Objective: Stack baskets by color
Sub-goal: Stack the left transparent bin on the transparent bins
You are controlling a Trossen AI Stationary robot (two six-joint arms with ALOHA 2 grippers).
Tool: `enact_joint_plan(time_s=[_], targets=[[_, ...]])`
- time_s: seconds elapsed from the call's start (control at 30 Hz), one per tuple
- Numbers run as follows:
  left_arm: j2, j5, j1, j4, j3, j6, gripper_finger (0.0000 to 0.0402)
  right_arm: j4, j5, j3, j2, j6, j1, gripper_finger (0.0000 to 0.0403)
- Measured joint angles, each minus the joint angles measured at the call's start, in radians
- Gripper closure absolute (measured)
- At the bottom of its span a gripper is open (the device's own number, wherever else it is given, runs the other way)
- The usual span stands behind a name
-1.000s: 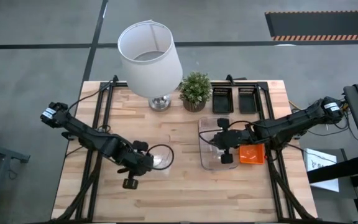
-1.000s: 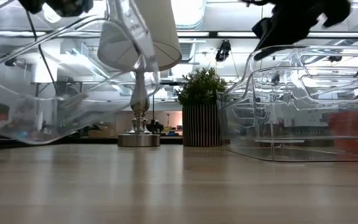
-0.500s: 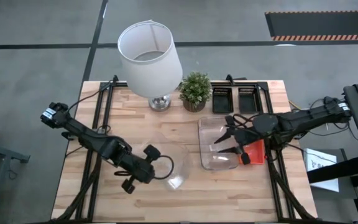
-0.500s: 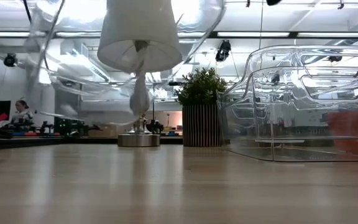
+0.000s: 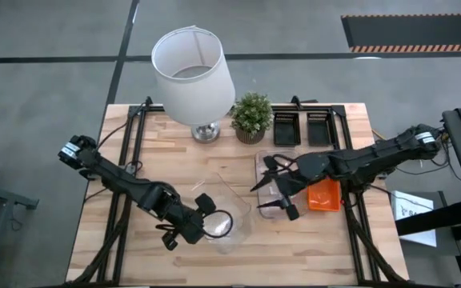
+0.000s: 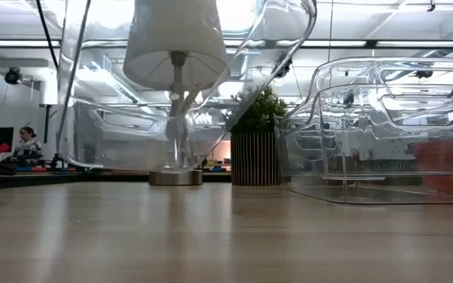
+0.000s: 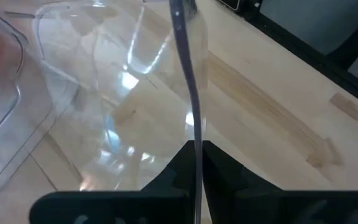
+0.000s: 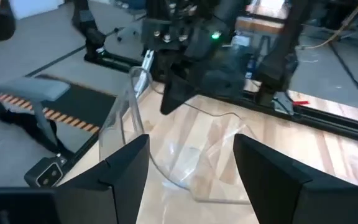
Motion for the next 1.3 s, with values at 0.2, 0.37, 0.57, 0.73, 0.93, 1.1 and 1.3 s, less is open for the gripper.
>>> enact_joint_plan(time_s=[0.2,0.37,0.57,0.73,0.93,1.1,1.3], targets=[[-0.004,0.002,0.000,-0.001,0.000,0.015,0.0401,-0.129,-0.082,0.171,0.139,-0.029,0.000,0.0177],[-0.005,0.002,0.001,-0.008,0.000,0.035,0.0401,-0.222,-0.188,0.293,0.254,-0.063,-0.001,0.0177],[-0.006,0.001,0.001,-0.008,-0.009,0.051,0.0401,-0.295,-0.265,0.409,0.356,-0.075,-0.008,0.0177],[-0.006,0.000,0.001,-0.006,-0.015,0.053,0.0401,-0.314,-0.273,0.455,0.418,-0.072,-0.019,0.0177],[-0.008,-0.002,0.001,-0.007,-0.016,0.053,0.0401,-0.308,-0.319,0.467,0.466,-0.065,-0.029,0.0185],[-0.010,-0.002,0.007,-0.007,-0.016,0.060,0.0401,-0.300,-0.325,0.471,0.496,-0.057,-0.029,0.0209],[-0.012,-0.002,0.013,-0.009,-0.017,0.059,0.0401,-0.302,-0.328,0.471,0.514,-0.111,-0.029,0.0265]])
